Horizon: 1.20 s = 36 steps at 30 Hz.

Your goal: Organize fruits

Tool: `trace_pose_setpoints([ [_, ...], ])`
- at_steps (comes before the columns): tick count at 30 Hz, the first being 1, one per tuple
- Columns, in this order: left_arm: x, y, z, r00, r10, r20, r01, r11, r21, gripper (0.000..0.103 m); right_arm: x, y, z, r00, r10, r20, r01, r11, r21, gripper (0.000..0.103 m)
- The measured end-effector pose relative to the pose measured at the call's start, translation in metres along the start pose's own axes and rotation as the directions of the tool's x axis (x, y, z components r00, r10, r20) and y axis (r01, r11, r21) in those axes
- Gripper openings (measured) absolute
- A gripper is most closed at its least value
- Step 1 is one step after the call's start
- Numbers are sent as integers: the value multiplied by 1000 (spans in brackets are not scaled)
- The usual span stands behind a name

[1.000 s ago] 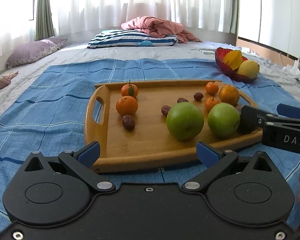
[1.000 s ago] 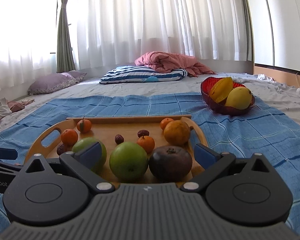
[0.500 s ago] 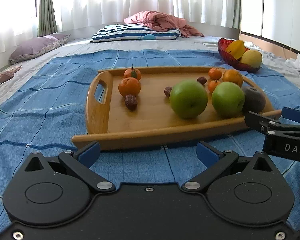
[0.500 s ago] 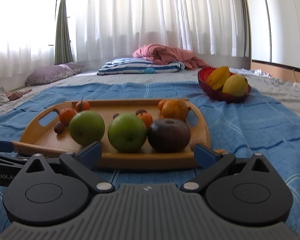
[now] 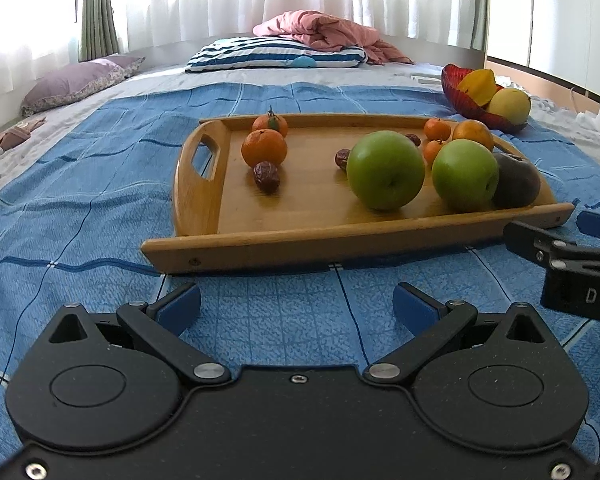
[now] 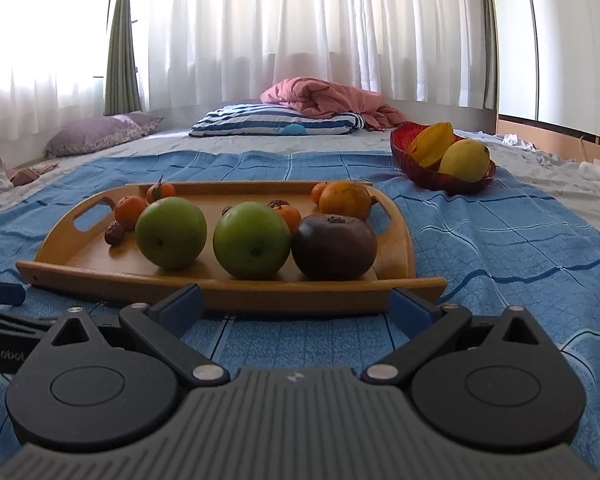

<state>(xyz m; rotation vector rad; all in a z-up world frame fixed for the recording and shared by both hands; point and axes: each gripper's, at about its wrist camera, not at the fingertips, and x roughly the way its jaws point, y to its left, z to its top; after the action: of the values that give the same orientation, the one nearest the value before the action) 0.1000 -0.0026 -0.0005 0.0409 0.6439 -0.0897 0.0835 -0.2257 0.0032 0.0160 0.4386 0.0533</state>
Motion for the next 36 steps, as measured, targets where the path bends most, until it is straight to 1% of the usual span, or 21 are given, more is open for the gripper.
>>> trace_pose_setpoints([
  [6, 3, 1, -2, 1000, -3, 0, 3, 1000, -6, 103, 2, -1, -3, 1000, 6, -25, -5, 1000, 8, 103],
  [10, 5, 0, -5, 1000, 2, 11, -2, 1000, -5, 103, 8, -1, -5, 998, 8, -58, -7, 1000, 13, 103],
  [20, 6, -1, -9, 1000, 3, 23, -3, 1000, -17, 103, 19, 2, -8, 993, 14, -120, -15, 1000, -9, 103],
  [36, 5, -1, -9, 1000, 2, 25, -2, 1000, -18, 103, 19, 5, -10, 993, 5, -114, -8, 1000, -20, 103],
])
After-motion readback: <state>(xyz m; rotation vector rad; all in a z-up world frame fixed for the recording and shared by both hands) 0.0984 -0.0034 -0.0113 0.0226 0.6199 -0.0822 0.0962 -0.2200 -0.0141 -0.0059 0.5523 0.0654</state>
